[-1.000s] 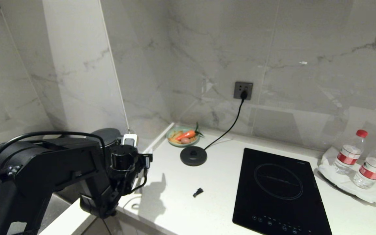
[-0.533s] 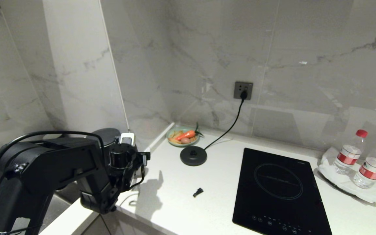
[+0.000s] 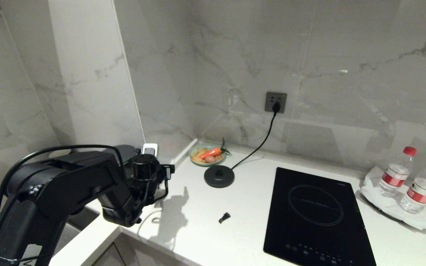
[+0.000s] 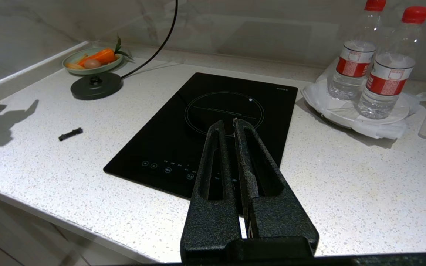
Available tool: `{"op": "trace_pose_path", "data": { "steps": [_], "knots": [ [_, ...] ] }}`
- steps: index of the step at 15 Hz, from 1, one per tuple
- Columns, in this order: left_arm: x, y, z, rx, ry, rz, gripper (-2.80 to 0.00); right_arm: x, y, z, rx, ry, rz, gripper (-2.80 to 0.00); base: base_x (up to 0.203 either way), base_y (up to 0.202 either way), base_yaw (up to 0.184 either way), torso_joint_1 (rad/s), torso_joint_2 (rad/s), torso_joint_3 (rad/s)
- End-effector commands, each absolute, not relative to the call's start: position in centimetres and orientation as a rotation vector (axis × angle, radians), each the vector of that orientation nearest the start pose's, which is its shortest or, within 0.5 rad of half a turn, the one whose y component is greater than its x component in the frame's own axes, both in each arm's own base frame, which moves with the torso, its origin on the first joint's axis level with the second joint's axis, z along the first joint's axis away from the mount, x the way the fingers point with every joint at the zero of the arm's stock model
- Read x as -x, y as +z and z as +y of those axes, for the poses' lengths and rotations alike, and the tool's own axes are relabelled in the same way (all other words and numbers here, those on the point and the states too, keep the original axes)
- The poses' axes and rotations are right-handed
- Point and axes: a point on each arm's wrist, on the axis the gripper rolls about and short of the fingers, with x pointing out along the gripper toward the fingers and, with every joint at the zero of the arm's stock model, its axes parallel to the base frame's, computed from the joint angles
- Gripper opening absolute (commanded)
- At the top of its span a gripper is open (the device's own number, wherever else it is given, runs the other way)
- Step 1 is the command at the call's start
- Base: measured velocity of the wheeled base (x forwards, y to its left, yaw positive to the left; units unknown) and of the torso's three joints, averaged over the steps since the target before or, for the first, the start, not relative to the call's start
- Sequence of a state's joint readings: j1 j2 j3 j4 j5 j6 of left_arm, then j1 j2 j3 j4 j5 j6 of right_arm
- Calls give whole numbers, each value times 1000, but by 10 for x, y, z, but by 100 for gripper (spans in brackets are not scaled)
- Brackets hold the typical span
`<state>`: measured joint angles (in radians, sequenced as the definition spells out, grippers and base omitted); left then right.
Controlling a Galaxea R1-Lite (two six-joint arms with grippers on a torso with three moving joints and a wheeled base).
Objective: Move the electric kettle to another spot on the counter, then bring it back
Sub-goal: Grab the kettle
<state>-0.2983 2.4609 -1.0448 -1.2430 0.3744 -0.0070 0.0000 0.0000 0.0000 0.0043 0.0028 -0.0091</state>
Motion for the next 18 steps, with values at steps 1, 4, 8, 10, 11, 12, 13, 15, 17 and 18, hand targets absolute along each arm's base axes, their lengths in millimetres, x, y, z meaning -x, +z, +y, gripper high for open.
{"op": "trace_pose_path", "data": {
  "steps": [1, 4, 8, 10, 11, 12, 13, 15, 17, 18],
  "knots": [
    [-427, 16, -121, -39, 84, 134, 0, 23, 75, 0, 9, 3, 5, -280, 0, 0, 0, 0, 0, 0],
    [-431, 18, -119, -36, 89, 126, 0, 23, 75, 0, 9, 3, 5, -280, 0, 0, 0, 0, 0, 0],
    [-432, 18, -117, -37, 97, 129, -280, 23, 75, 0, 9, 3, 5, -280, 0, 0, 0, 0, 0, 0],
    [-432, 17, -112, -37, 108, 130, -280, 23, 75, 0, 9, 3, 5, -280, 0, 0, 0, 0, 0, 0],
    [-433, 17, -111, -36, 111, 130, -280, 23, 75, 0, 9, 3, 5, -280, 0, 0, 0, 0, 0, 0],
    [-433, 17, -110, -36, 114, 131, -280, 23, 75, 0, 9, 3, 5, -280, 0, 0, 0, 0, 0, 0],
    [-434, 18, -109, -36, 115, 129, -280, 23, 75, 0, 9, 3, 5, -280, 0, 0, 0, 0, 0, 0],
    [-434, 17, -108, -37, 118, 132, -280, 23, 75, 0, 9, 3, 5, -280, 0, 0, 0, 0, 0, 0],
    [-435, 18, -106, -35, 125, 128, -280, 23, 75, 0, 9, 3, 5, -280, 0, 0, 0, 0, 0, 0],
    [-435, 18, -104, -35, 128, 128, -280, 23, 75, 0, 9, 3, 5, -280, 0, 0, 0, 0, 0, 0]
  ]
}}
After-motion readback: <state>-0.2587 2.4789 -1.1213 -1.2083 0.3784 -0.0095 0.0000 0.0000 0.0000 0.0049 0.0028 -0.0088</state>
